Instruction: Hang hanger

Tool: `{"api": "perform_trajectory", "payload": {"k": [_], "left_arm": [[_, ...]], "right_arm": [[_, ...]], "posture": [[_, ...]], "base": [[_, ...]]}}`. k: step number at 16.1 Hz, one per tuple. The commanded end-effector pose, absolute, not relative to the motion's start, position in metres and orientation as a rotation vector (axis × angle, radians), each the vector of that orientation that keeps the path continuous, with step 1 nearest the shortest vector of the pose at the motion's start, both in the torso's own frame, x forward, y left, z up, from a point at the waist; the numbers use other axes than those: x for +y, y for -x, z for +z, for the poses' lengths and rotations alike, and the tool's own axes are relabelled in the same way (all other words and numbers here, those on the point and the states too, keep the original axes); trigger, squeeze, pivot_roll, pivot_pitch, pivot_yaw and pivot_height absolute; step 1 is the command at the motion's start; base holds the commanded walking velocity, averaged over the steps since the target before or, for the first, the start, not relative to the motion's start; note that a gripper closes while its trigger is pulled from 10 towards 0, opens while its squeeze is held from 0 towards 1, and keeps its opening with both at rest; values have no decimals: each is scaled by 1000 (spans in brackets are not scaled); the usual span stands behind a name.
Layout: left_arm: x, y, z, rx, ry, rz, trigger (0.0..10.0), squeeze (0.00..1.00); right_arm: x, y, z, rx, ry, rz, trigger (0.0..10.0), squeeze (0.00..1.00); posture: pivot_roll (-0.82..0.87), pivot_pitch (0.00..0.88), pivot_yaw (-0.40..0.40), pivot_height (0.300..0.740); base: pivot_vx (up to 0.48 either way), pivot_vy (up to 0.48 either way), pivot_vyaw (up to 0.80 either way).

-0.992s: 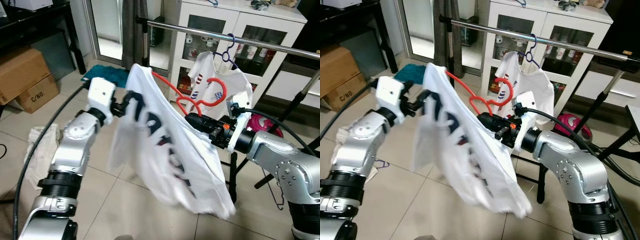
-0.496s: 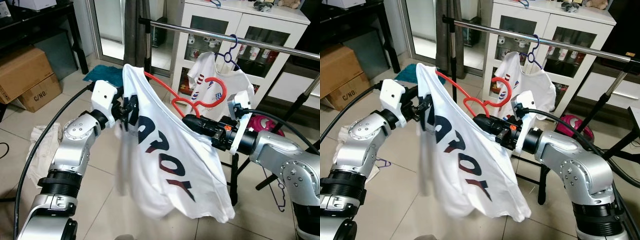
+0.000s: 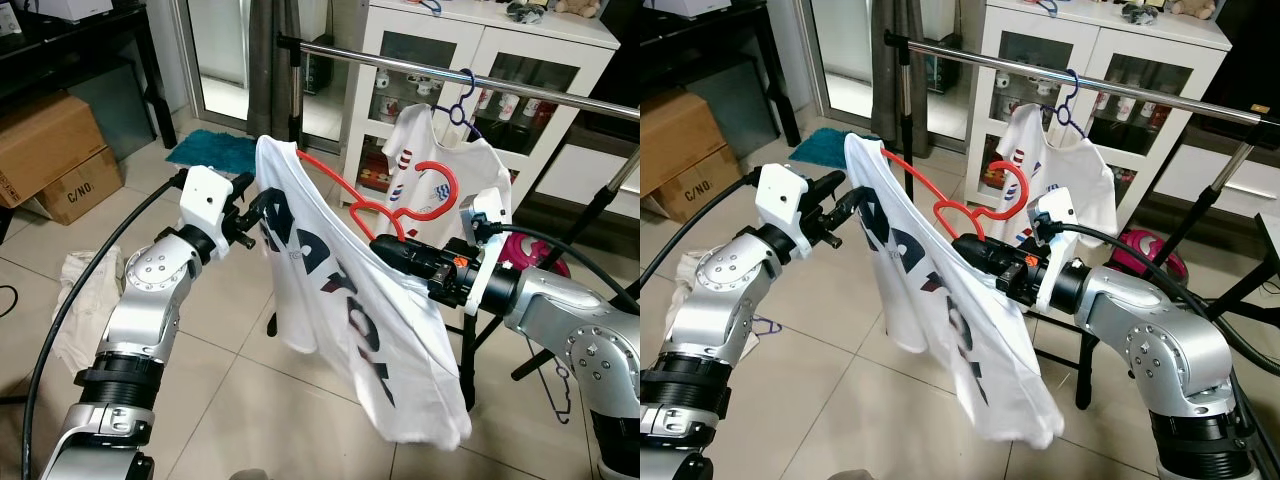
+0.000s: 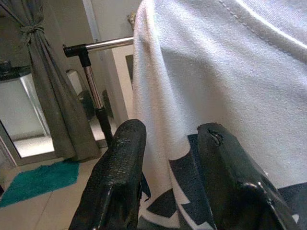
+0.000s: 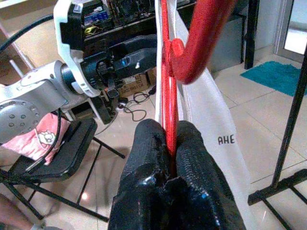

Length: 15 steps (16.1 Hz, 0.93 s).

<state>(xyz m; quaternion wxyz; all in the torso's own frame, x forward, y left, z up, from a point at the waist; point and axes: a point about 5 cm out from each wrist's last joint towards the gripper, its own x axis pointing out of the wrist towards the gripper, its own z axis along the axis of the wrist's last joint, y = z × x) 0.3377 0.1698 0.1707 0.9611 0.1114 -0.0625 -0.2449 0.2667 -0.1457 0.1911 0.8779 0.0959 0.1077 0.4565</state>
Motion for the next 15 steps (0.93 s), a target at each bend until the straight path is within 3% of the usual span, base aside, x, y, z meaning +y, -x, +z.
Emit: {"api": "perform_trajectory", "payload": {"k": [1, 2, 3, 6, 7, 15], "left_arm": [[164, -337, 172, -140, -218, -533, 4980, 0], [163, -337, 172, -139, -215, -536, 4980, 0], [164, -337, 172, -136, -214, -536, 2902, 0], [166, -341, 168, -109, -226, -544, 1373, 0], [167, -343, 168, -106, -231, -542, 78, 0], [167, -343, 172, -134, -219, -555, 0, 0]], "right_arm": [[-146, -267, 199, 199, -194, 973, 10000, 0], [-146, -267, 199, 199, -193, 975, 10000, 0], [-146, -267, 199, 199, -192, 976, 10000, 0], [-146, -266, 200, 198, -191, 982, 10000, 0], [-146, -265, 200, 199, -192, 985, 10000, 0], [-146, -265, 199, 199, -196, 980, 10000, 0]], "posture": [[71, 0, -39, 740], [70, 0, -39, 740], [69, 0, -39, 740], [66, 0, -36, 740], [66, 0, -33, 740], [70, 0, -32, 740]], "base": [[0, 0, 0], [0, 0, 0], [0, 0, 0], [0, 0, 0], [0, 0, 0], [0, 0, 0]]}}
